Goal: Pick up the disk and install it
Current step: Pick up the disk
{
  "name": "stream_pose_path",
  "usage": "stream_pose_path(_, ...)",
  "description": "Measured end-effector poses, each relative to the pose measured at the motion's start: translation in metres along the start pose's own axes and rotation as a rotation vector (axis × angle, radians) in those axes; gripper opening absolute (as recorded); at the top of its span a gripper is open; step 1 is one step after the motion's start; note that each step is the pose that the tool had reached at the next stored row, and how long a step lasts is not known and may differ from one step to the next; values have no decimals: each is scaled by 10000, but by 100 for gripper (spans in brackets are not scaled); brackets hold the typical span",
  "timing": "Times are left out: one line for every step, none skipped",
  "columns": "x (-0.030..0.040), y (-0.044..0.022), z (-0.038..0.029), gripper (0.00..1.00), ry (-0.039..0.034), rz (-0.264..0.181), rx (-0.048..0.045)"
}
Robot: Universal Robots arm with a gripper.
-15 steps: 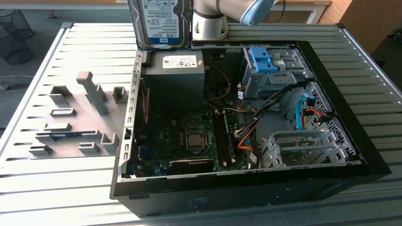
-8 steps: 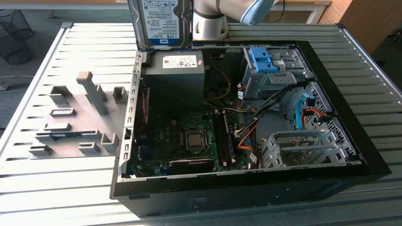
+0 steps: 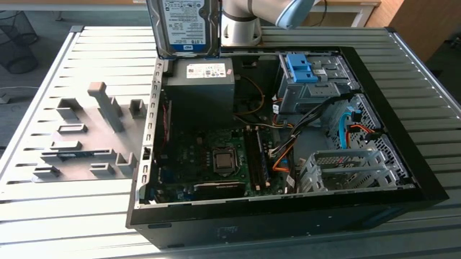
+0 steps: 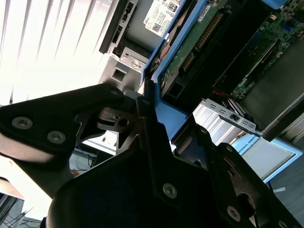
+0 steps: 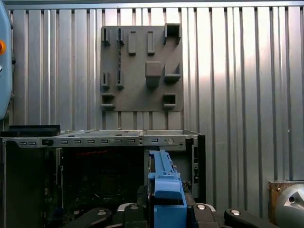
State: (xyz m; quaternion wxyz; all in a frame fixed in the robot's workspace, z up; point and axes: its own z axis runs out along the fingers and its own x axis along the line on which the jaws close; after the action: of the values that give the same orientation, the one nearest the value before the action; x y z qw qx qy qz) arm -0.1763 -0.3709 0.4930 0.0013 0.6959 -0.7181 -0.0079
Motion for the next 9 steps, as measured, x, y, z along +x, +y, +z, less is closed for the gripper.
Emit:
stream_pose_path(0, 0, 0, 36, 0, 0, 0)
stream_pose_path(1, -1, 0, 36, 0, 0, 0)
stream_pose_path(1, -6, -1, 36, 1, -2, -1)
stream_pose_path(0, -20, -1, 36, 1, -2, -1)
stream_pose_path(-1, -37, -1, 36, 1, 0, -1)
stream_pose_path(-2, -61, -1, 36, 1, 0, 0)
stream_pose_path(-2, -84, -1, 36, 0, 0, 0)
stream_pose_path(-2, -100, -1, 36, 1, -1, -1)
stream_pose_path(1, -107, -1, 36, 0, -1, -1)
